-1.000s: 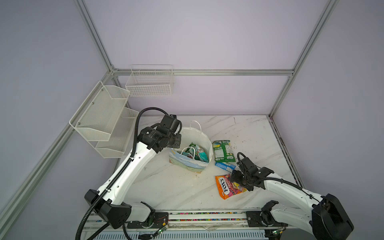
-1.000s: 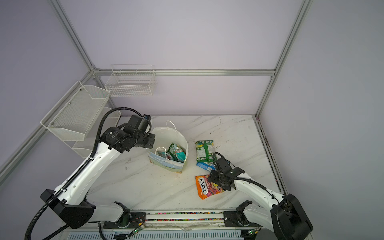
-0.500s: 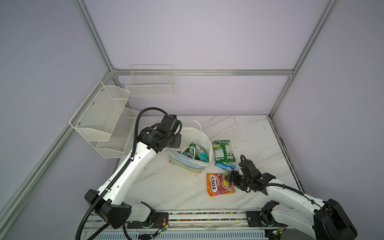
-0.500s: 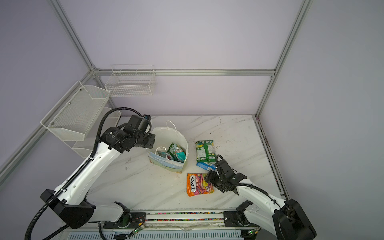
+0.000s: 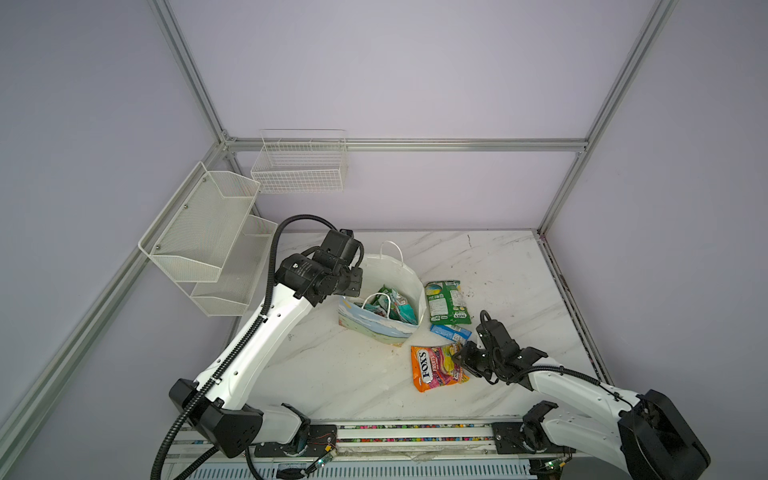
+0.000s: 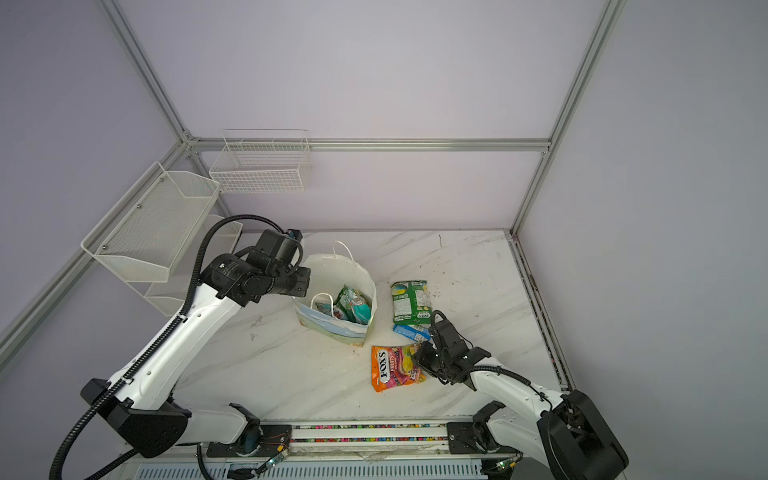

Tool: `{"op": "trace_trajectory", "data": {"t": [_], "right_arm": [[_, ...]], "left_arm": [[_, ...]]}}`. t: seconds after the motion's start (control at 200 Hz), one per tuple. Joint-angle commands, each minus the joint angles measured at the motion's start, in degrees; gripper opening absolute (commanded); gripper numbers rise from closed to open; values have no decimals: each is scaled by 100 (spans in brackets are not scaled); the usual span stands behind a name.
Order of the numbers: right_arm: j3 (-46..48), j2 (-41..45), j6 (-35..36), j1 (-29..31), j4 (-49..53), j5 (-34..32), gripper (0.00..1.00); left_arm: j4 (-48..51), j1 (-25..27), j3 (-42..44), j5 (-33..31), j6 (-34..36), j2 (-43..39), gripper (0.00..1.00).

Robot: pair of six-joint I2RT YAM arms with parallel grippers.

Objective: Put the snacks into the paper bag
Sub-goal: 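Close the right gripper on the orange Fruits packet's top edge, then lift the orange Fruits packet with the right gripper away from the table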

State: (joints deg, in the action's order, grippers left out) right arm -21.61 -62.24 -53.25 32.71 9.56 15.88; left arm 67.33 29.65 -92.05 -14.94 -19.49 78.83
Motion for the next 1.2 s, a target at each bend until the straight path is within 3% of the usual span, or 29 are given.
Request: {"op": "trace_trajectory", "data": {"t": [0.0,0.315,1.195], "right_arm": [[114,49,-20,-1,207,-188,21],[-160,571,202,0,549,-258,0],[-1468,1441,1441,9,1575,-851,0]], "left_arm": [[-163,-3,-103,21,2,-190,0],[-166,-3,-111,36,-16,-181,0],[-107,-3,-164,26,-29,-293,0]]}}
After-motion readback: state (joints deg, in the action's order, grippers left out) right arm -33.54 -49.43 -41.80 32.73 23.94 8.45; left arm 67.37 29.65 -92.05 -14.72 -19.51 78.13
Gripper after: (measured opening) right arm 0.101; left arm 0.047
